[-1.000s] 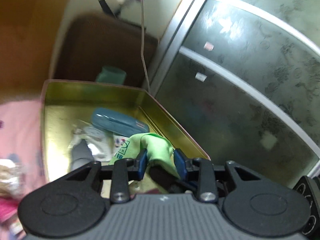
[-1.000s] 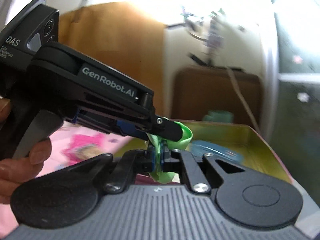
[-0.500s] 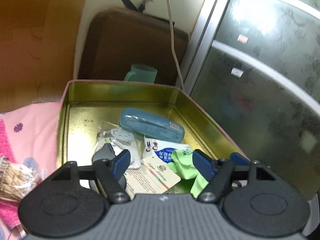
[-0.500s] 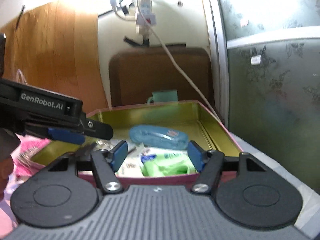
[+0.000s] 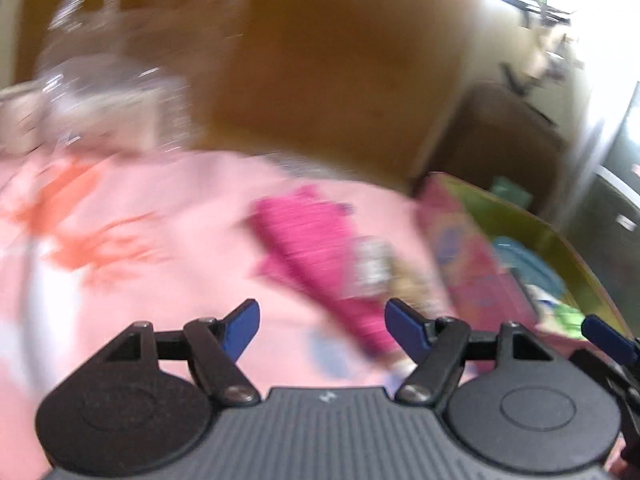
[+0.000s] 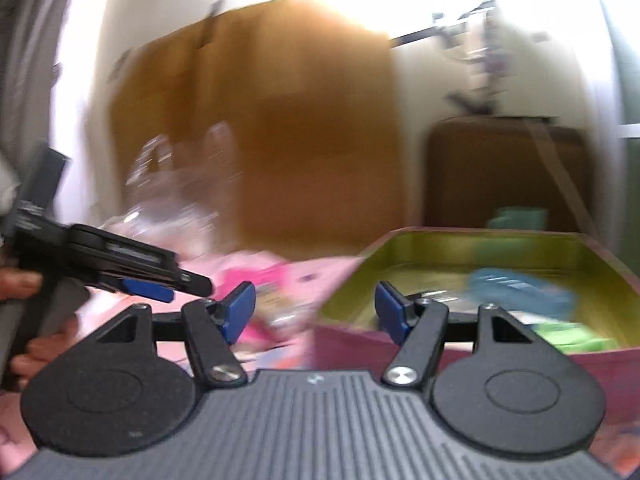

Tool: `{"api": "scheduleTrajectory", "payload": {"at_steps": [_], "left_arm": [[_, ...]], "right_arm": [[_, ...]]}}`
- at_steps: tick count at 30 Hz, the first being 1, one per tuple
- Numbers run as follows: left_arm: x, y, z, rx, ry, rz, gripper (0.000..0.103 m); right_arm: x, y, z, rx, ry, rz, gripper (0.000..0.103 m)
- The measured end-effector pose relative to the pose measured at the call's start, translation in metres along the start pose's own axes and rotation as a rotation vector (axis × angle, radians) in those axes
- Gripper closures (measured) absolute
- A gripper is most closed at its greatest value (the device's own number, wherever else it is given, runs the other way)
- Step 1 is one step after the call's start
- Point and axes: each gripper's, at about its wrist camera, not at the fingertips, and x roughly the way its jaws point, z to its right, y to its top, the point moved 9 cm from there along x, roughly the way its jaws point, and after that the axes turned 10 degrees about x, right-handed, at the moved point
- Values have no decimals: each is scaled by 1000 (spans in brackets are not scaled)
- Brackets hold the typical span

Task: Organize soft objects
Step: 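Grasp the clear bag of cotton swabs with the left tool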

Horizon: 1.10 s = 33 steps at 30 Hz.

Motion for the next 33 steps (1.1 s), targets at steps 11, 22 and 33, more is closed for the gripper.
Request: {"api": "scheduleTrajectory", "payload": {"at_steps": [11, 22, 33], "left_arm": [[-3, -13, -45, -24, 23, 69, 31], [-8, -14, -58, -138, -61, 111, 31], [-14, -15, -61, -185, -122, 125, 31]], "right_arm": [[117, -5, -67, -331, 57, -352, 33], [176, -31, -63, -317, 46, -716, 53], [78, -62, -124, -413, 212, -610, 39]]}}
